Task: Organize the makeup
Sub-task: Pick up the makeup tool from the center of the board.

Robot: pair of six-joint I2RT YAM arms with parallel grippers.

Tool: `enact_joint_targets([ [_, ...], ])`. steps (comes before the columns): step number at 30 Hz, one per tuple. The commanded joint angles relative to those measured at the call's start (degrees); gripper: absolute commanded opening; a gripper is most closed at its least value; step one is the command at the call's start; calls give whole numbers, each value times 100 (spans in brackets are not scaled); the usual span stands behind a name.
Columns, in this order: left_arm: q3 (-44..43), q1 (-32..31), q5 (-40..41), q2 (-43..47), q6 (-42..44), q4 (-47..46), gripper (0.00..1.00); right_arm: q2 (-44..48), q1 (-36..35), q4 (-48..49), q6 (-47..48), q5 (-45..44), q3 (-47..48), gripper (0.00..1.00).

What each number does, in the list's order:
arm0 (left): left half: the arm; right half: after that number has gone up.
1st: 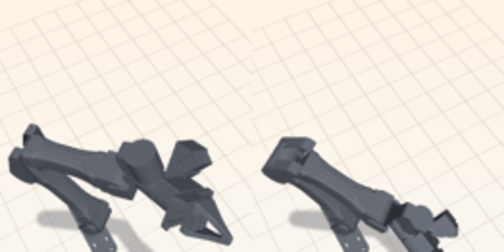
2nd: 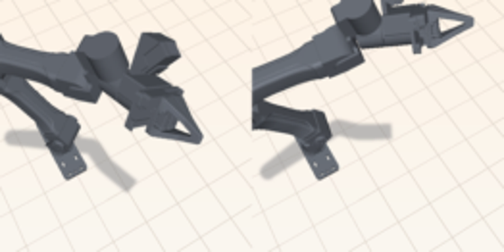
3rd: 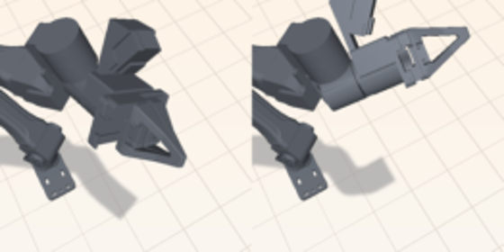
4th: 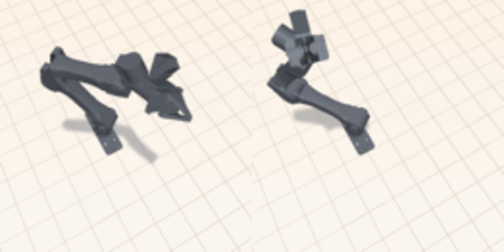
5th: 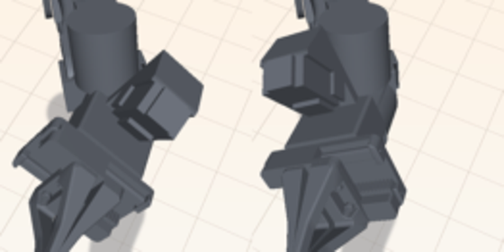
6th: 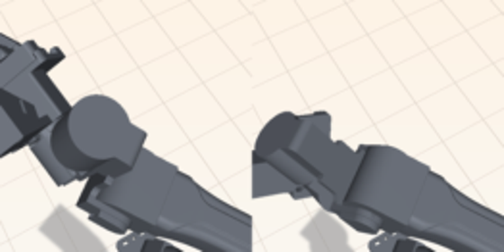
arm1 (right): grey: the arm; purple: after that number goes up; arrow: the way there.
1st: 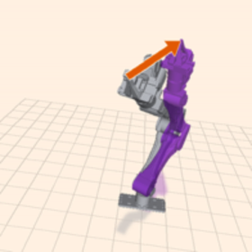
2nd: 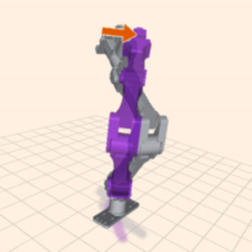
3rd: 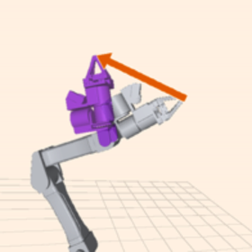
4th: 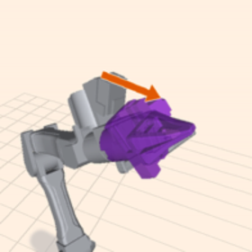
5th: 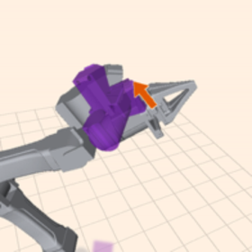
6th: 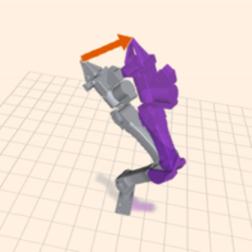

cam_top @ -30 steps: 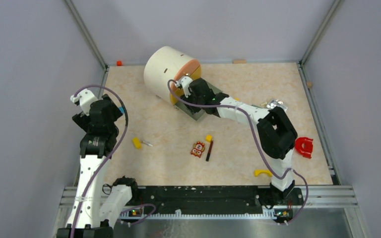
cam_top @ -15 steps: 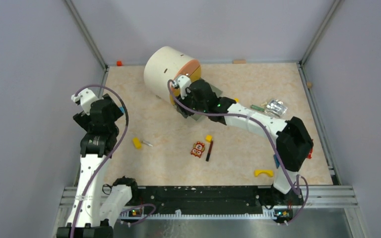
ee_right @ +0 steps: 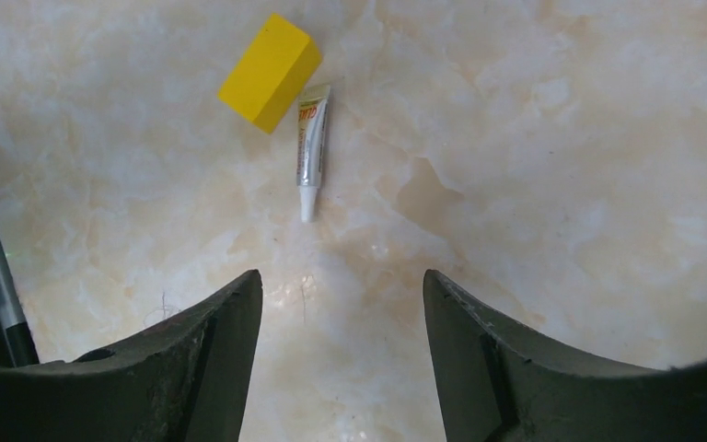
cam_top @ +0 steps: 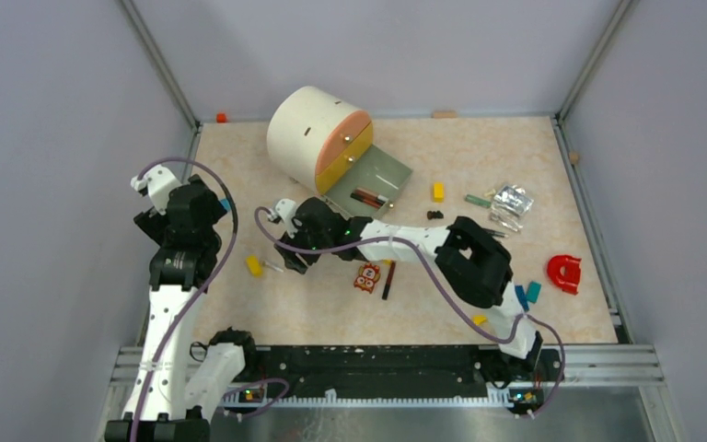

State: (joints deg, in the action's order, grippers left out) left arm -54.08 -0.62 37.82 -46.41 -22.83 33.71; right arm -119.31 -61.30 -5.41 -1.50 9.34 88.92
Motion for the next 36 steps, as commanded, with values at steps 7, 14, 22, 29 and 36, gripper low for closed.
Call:
enact_joint_targets([
  [7,-67,25,142,-7,-82,-97,99,-764,-327,123,121,-32,884,66],
  [14,-165,24,574,7,-370,147,99,-1203,-513,88,295,-382,1171,63],
  [22,-140,27,595,36,-358,100,99,-1590,-645,61,427,-792,1451,52],
  [29,-131,20,578,57,-336,92,99,-1803,-654,-22,453,-908,1591,34],
  [36,-76,27,487,88,-250,6,99,-1451,-642,42,236,-1394,1293,0],
])
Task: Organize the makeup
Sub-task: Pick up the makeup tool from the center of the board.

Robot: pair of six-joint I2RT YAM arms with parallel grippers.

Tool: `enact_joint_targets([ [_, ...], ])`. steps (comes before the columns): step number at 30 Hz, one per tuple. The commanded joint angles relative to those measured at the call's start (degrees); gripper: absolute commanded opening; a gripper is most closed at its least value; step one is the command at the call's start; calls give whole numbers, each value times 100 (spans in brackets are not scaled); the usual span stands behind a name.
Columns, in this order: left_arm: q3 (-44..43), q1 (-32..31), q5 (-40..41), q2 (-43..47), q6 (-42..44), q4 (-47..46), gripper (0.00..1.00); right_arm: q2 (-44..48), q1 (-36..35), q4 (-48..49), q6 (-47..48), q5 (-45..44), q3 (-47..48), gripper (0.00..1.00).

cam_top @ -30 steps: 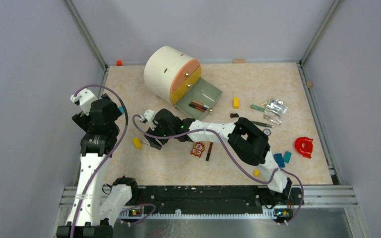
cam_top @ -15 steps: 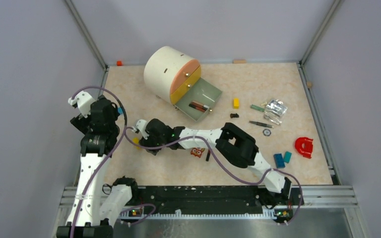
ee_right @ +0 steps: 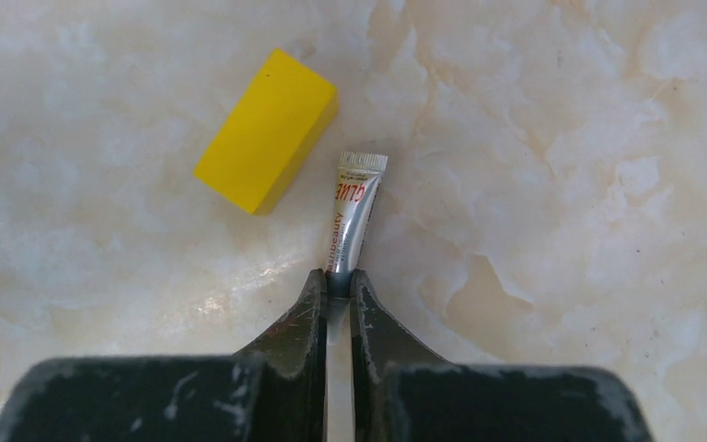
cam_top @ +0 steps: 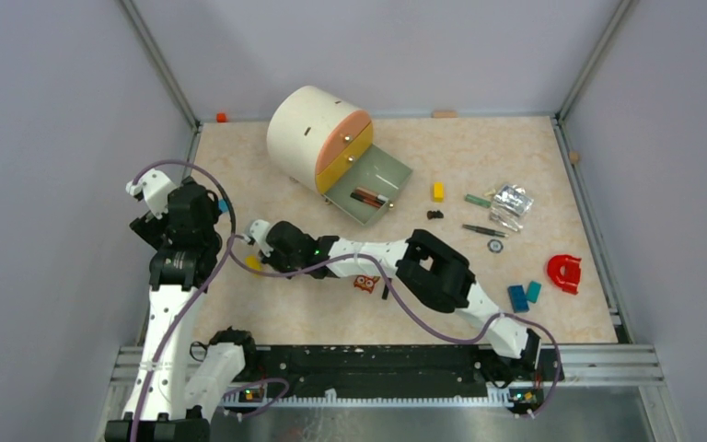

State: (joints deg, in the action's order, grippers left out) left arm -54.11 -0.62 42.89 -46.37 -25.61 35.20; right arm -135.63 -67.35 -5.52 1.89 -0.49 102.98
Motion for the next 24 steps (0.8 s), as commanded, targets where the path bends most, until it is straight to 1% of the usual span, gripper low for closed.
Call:
enact_joint_targets([
  [1,-49,25,-110,84,89,-204,99,362,-26,100,-117,-422,-249,0],
  [6,1,25,-287,75,220,-319,99,1647,159,302,-128,-299,-1140,0],
  [10,22,26,-360,76,262,-351,99,2668,568,493,-119,-31,-1953,0],
  [13,45,19,-468,75,318,-393,99,3150,917,348,54,-119,-2335,0],
  [15,59,22,-606,71,384,-455,99,3336,1228,180,188,-9,-2483,0],
  [18,101,23,-835,72,500,-543,99,3444,1627,-181,354,626,-2535,0],
  [19,110,24,-930,79,530,-567,99,3438,1727,-282,402,698,-2525,0],
  [24,120,24,-1052,84,605,-602,99,3310,2130,-462,493,614,-2462,0],
])
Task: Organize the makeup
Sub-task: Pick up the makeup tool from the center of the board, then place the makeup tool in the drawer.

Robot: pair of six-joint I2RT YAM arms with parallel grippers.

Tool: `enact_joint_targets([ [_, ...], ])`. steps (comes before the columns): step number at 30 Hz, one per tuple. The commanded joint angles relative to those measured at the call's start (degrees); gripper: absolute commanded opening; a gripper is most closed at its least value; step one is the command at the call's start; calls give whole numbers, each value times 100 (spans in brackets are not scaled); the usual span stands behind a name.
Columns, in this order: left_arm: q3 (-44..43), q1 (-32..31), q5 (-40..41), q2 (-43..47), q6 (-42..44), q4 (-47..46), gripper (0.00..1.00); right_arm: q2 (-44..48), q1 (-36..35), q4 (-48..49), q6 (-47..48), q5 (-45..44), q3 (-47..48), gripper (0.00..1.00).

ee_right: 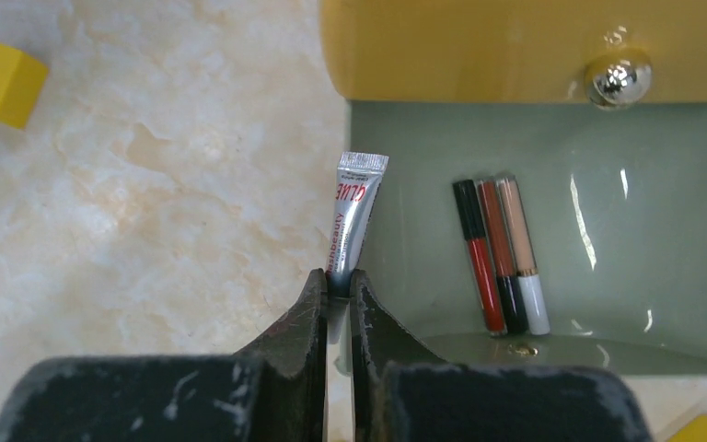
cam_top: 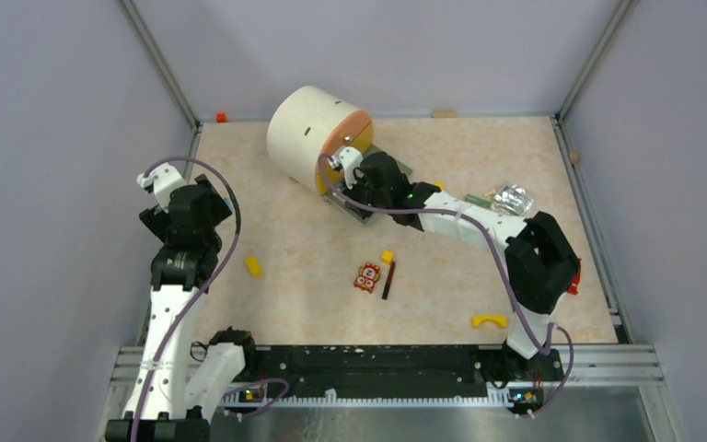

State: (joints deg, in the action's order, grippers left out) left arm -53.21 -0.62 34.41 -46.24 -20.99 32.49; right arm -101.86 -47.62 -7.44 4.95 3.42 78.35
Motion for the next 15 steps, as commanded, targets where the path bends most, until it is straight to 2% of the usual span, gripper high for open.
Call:
enact_joint_targets([
  [1,30,27,-221,75,148,-333,99,-103,220,-216,159,179,5,0],
  [7,47,20,-277,89,183,-369,99,-449,402,-49,-151,180,248,2],
  [11,60,19,-290,111,200,-379,99,-546,403,-224,-228,-86,444,26],
  [15,65,23,-403,82,208,-394,99,-294,470,-292,-412,-303,319,42],
])
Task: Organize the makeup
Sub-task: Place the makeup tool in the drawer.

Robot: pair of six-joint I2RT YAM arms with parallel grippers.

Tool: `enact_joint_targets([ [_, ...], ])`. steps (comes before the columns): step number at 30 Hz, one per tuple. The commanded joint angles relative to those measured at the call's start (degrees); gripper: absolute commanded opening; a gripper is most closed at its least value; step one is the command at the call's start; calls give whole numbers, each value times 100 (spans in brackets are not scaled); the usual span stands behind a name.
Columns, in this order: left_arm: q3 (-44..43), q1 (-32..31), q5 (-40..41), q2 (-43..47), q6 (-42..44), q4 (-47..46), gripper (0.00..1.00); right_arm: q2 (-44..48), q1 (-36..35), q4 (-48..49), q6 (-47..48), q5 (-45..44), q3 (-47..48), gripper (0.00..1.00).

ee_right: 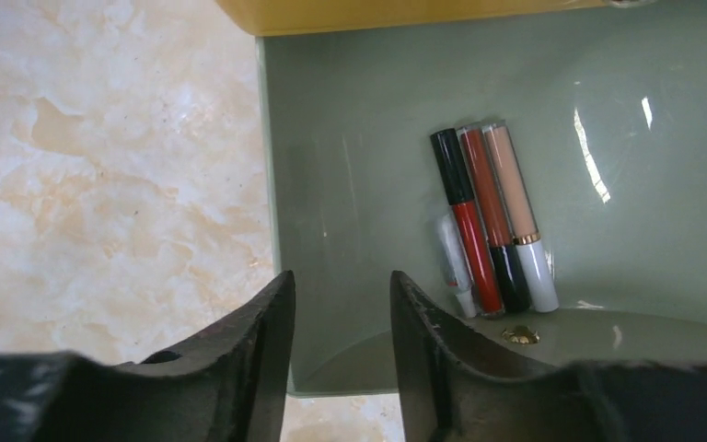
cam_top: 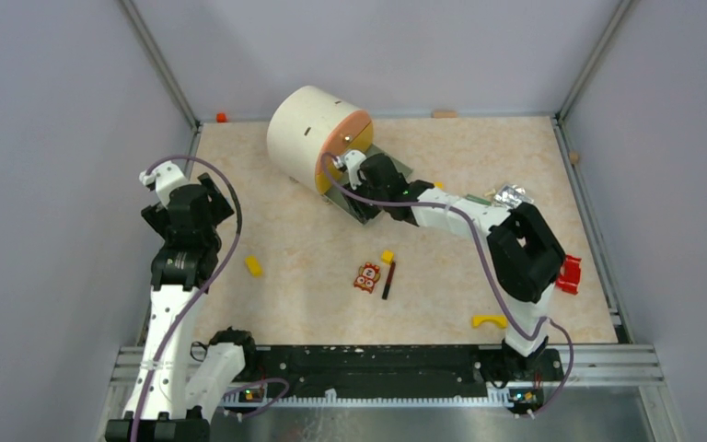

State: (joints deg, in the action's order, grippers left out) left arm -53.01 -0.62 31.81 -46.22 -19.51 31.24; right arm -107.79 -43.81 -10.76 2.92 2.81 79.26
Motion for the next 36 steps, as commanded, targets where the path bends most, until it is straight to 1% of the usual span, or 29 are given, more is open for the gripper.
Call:
enact_joint_targets([
  [1,46,27,-182,71,74,-280,99,387,123,56,-243,-254,153,46],
  [3,45,25,-233,53,79,-298,99,609,206,96,-444,-362,-33,48],
  [7,46,27,-267,27,87,-311,99,1064,433,-12,-726,-769,-359,48],
  [11,54,23,-289,21,87,-311,99,1548,685,-439,-1050,-1414,-669,47],
  [15,53,21,-315,9,87,-321,99,1964,1051,-833,-1615,-1781,-1095,47],
  [17,54,26,-325,-4,87,-325,99,2086,1305,-990,-1999,-1783,-1298,47],
  [19,46,27,-340,-16,87,-329,99,2162,1590,-1053,-2403,-1504,-1490,47],
  [22,49,27,-360,-27,96,-330,99,2174,1656,-1206,-2933,-1167,-1664,47],
  [24,54,25,-345,-29,96,-330,99,2254,1529,-1086,-3229,-862,-1907,47],
  [25,50,24,-343,-36,96,-330,99,2313,1367,-1028,-3404,-894,-2041,47],
  [27,45,27,-362,-43,96,-330,99,2398,875,-1044,-3739,-1187,-2220,47],
  [29,48,21,-370,-37,96,-330,99,2422,386,-1139,-4309,-1591,-2360,47],
  [32,52,27,-328,19,96,-322,99,2484,-282,-997,-5214,-2173,-2786,47],
  [33,54,3,-301,33,96,-307,99,2436,-525,-1013,-5410,-2355,-2822,47],
  [36,54,-38,-287,26,96,-301,99,2194,-915,-1138,-5658,-2624,-2723,47],
])
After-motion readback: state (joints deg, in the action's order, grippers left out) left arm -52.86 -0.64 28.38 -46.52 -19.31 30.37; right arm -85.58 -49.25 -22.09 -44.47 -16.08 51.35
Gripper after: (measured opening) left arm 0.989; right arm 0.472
